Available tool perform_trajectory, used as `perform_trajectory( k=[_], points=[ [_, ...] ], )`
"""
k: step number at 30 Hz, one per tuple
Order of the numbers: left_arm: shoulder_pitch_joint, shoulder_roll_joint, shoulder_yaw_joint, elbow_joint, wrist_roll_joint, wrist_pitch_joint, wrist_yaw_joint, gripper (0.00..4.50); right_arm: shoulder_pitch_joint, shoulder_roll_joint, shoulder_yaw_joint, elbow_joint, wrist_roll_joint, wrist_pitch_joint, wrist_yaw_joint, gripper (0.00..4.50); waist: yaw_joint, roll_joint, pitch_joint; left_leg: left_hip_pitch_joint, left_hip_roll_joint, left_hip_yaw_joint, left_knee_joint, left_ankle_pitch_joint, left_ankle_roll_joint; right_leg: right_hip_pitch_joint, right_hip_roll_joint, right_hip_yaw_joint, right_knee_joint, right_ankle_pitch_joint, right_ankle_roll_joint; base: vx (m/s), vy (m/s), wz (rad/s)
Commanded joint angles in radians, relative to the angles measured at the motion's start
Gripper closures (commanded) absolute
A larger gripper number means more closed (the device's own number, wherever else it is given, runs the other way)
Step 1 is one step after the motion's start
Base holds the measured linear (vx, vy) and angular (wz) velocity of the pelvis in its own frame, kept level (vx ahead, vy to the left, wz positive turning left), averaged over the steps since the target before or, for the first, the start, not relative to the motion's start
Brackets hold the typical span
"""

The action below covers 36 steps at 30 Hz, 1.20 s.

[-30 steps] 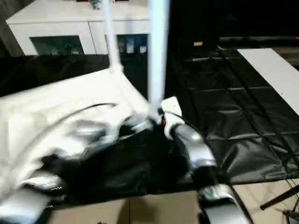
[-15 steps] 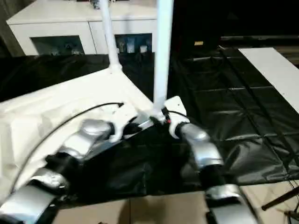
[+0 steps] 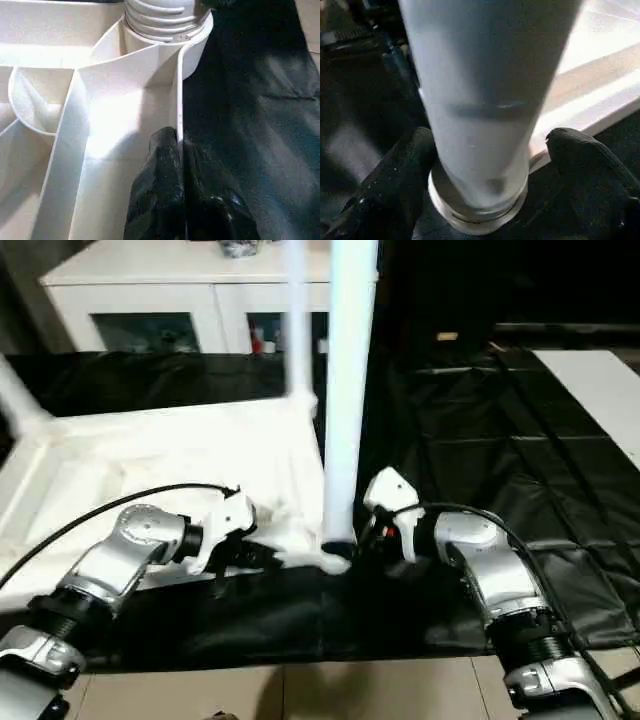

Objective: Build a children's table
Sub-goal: Rotate leg to tighten

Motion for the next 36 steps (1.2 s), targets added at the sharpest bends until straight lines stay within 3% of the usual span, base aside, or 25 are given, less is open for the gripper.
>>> perform_trajectory(
  k=[1, 12, 13, 18, 22, 26, 30, 36],
  points=[
    [0.007, 0.012, -0.02, -0.014, -0.001, -0.002, -0.043, 4.5, 0.005, -0.017, 0.026, -0.005, -0.021, -0.016, 0.03, 0.66, -0.005, -0.015, -0.062, 0.017, 0.082, -0.035, -0.072, -0.143, 0.08, 0.035, -0.085, 0.052, -0.067, -0.079, -0.271, 0.0, 0.0, 0.0],
    [0.006, 0.014, -0.017, -0.024, -0.008, 0.001, -0.036, 4.5, -0.013, -0.013, 0.034, 0.02, -0.03, -0.025, 0.039, 0.66, -0.005, -0.017, -0.063, 0.013, 0.081, -0.035, -0.069, -0.118, 0.096, 0.038, -0.085, 0.05, -0.064, -0.057, -0.276, 0.0, 0.0, 0.0],
    [0.007, 0.015, -0.017, -0.026, -0.008, 0.001, -0.036, 4.5, -0.013, -0.012, 0.033, 0.021, -0.029, -0.025, 0.04, 0.9, -0.005, -0.017, -0.064, 0.014, 0.081, -0.035, -0.069, -0.119, 0.094, 0.037, -0.085, 0.05, -0.064, -0.059, -0.276, 0.0, 0.0, 0.0],
    [0.009, 0.019, -0.017, -0.028, -0.011, 0.009, -0.047, 4.5, -0.009, -0.009, 0.027, 0.016, -0.014, -0.011, 0.054, 1.17, -0.004, -0.017, -0.065, 0.013, 0.081, -0.035, -0.068, -0.107, 0.1, 0.038, -0.084, 0.049, -0.061, -0.035, -0.279, 0.0, 0.0, 0.0],
    [0.011, 0.024, -0.02, -0.029, -0.011, 0.015, -0.055, 4.5, -0.004, -0.011, 0.027, 0.016, -0.007, -0.003, 0.062, 1.64, -0.004, -0.015, -0.066, 0.013, 0.081, -0.034, -0.066, -0.101, 0.105, 0.039, -0.084, 0.048, -0.06, -0.025, -0.284, 0.0, 0.0, 0.0],
    [0.012, 0.021, -0.018, -0.031, -0.016, 0.022, -0.056, 4.5, -0.003, 0.006, 0.013, 0.023, 0.001, 0.003, 0.037, 1.76, -0.003, -0.015, -0.066, 0.012, 0.081, -0.035, -0.066, -0.099, 0.105, 0.039, -0.084, 0.048, -0.059, -0.02, -0.285, 0.0, 0.0, 0.0],
    [0.011, 0.0, -0.008, -0.027, -0.026, 0.039, -0.036, 4.5, -0.009, 0.052, -0.012, 0.042, 0.002, 0.016, -0.042, 1.81, -0.007, -0.015, -0.066, 0.012, 0.08, -0.035, -0.067, -0.106, 0.097, 0.038, -0.084, 0.047, -0.06, -0.034, -0.288, 0.0, 0.0, 0.0],
    [-0.053, -0.128, 0.032, 0.098, 0.029, 0.073, 0.24, 4.5, -0.04, 0.217, -0.056, 0.113, -0.07, 0.073, -0.403, 1.83, -0.032, -0.017, -0.062, 0.014, 0.076, -0.04, -0.075, -0.146, 0.046, 0.039, -0.085, 0.048, -0.072, -0.128, -0.266, 0.0, 0.0, 0.0]
  ],
)
